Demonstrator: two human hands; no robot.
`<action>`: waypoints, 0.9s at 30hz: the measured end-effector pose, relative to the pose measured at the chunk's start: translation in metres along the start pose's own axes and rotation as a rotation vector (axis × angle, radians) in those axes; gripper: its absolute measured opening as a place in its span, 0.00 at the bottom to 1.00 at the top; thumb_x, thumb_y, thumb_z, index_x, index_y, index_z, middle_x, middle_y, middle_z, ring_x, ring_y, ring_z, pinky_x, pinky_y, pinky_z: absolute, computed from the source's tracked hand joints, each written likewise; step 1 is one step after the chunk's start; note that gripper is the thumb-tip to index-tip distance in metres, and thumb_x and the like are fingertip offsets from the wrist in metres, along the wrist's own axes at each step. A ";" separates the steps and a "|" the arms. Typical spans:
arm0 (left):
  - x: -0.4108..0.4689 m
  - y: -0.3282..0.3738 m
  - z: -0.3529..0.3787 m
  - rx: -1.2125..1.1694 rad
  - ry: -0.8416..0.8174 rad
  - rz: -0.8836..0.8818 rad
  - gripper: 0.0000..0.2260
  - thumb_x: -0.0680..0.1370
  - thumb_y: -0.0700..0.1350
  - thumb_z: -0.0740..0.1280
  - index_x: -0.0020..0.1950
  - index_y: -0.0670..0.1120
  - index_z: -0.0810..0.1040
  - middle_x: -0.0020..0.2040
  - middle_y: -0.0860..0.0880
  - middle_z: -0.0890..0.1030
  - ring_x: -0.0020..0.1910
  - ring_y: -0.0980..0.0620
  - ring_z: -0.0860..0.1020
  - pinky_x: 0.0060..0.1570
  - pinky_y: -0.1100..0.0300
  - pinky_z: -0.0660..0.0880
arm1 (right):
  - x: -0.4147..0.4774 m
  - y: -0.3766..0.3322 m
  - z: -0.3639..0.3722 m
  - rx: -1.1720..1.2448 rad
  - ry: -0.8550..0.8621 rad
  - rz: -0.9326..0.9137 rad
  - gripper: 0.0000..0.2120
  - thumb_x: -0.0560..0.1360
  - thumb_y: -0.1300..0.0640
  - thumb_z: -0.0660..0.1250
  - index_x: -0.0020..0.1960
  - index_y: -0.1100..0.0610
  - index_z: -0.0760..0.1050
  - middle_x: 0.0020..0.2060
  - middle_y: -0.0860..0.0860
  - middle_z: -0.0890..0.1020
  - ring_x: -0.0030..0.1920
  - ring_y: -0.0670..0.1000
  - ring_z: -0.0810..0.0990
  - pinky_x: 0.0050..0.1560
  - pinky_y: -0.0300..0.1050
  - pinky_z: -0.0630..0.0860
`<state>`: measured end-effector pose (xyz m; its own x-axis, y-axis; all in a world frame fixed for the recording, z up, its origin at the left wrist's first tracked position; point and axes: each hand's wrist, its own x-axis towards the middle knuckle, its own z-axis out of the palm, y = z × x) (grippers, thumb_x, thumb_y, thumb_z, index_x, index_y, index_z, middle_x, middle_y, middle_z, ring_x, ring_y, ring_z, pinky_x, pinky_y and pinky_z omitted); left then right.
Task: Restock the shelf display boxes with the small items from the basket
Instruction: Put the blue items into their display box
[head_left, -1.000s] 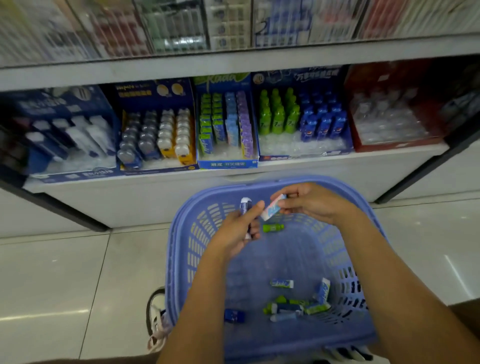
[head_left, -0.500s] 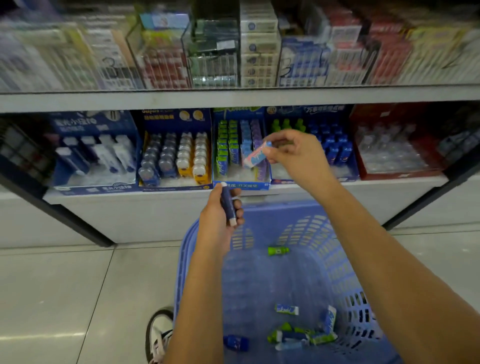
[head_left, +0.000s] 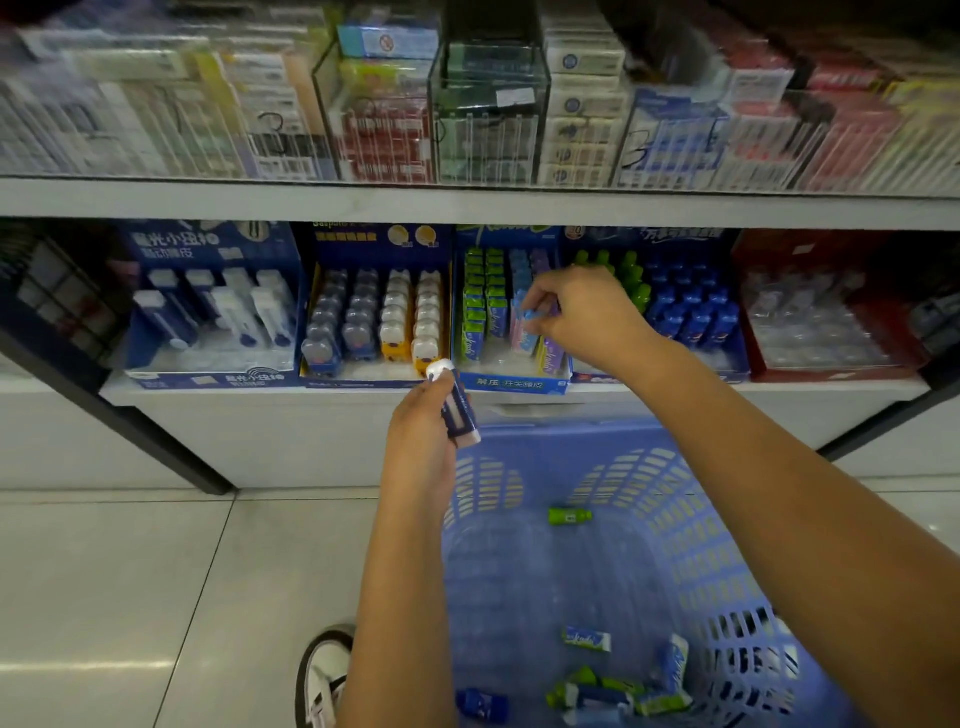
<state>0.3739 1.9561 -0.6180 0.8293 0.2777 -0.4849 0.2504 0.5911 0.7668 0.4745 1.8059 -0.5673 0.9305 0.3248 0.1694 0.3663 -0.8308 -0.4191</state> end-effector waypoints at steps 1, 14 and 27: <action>-0.001 0.001 -0.001 0.043 -0.004 0.031 0.06 0.80 0.44 0.62 0.44 0.46 0.75 0.38 0.48 0.76 0.40 0.51 0.76 0.44 0.57 0.74 | -0.001 0.000 0.001 -0.007 -0.014 -0.002 0.06 0.71 0.61 0.72 0.48 0.57 0.81 0.45 0.54 0.83 0.44 0.48 0.79 0.46 0.38 0.73; -0.017 0.011 -0.004 0.071 -0.119 0.072 0.10 0.81 0.47 0.58 0.49 0.45 0.78 0.34 0.50 0.79 0.27 0.56 0.73 0.24 0.63 0.69 | 0.004 -0.017 -0.005 -0.208 -0.191 -0.028 0.12 0.72 0.56 0.72 0.54 0.56 0.80 0.51 0.53 0.83 0.51 0.52 0.79 0.53 0.47 0.77; -0.012 0.064 -0.070 0.372 0.004 0.533 0.09 0.70 0.43 0.75 0.46 0.43 0.78 0.29 0.55 0.79 0.29 0.61 0.75 0.32 0.68 0.72 | -0.009 -0.112 0.007 0.136 -0.386 -0.315 0.09 0.69 0.49 0.74 0.47 0.48 0.79 0.40 0.41 0.82 0.41 0.40 0.77 0.41 0.37 0.72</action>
<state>0.3452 2.0436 -0.5922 0.8858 0.4641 0.0015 -0.0382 0.0696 0.9968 0.4256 1.8994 -0.5283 0.6995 0.7142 -0.0246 0.6027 -0.6080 -0.5168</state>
